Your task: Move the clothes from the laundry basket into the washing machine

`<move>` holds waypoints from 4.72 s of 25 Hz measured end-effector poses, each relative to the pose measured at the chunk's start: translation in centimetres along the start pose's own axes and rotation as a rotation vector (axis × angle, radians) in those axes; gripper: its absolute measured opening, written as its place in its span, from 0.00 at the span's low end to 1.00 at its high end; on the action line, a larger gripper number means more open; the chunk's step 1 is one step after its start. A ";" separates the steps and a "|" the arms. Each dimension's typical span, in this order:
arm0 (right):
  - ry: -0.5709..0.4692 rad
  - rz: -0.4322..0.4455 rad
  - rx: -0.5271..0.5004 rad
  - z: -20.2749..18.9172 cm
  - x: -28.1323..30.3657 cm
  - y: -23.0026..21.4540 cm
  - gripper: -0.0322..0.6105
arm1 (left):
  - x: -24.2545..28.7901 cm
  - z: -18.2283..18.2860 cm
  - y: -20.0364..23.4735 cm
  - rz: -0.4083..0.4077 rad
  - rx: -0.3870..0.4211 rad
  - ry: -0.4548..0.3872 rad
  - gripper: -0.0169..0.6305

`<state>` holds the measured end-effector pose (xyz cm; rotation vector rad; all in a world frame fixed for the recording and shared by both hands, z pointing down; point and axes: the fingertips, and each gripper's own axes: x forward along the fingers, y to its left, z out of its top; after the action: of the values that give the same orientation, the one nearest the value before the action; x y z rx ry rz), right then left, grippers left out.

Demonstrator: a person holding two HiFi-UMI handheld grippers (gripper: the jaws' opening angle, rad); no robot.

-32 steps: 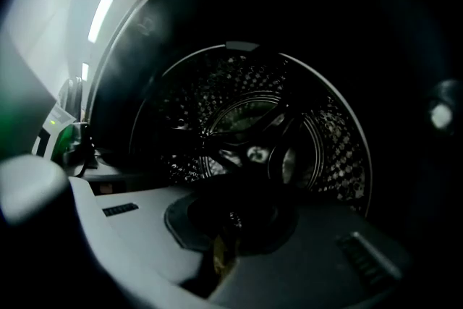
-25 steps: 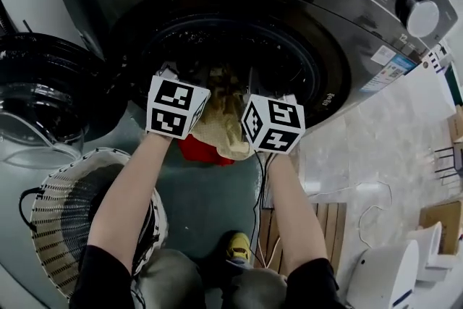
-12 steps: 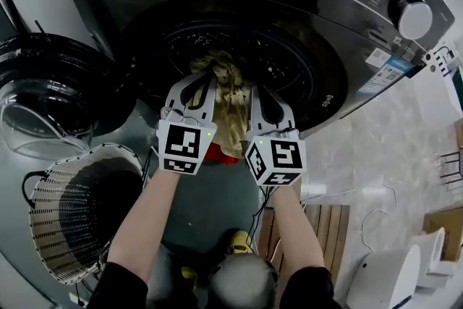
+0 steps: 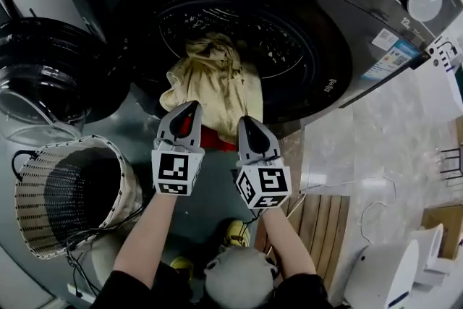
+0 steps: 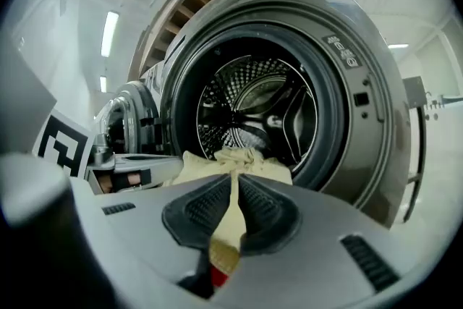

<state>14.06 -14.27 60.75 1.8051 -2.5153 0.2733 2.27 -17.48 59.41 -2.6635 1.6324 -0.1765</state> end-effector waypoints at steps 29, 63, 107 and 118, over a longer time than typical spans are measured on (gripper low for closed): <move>0.272 0.027 -0.014 -16.9 2.4 -0.4 0.11 | 0.2 -14.8 -3.1 -0.139 0.016 0.254 0.09; -0.040 -0.105 -0.051 10.8 16.4 -7.5 0.30 | 18.0 7.2 3.6 -0.073 0.222 0.080 0.29; -0.097 -0.086 -0.098 10.6 8.8 -4.7 0.05 | 9.3 8.3 3.5 -0.056 0.193 -0.012 0.05; -0.063 -0.028 -0.074 10.0 8.7 -3.9 0.05 | 8.2 6.0 3.8 -0.037 0.116 0.019 0.04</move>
<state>15.62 -25.19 52.54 1.8476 -2.5030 0.1229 3.18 -26.77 53.88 -2.6150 1.5283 -0.2889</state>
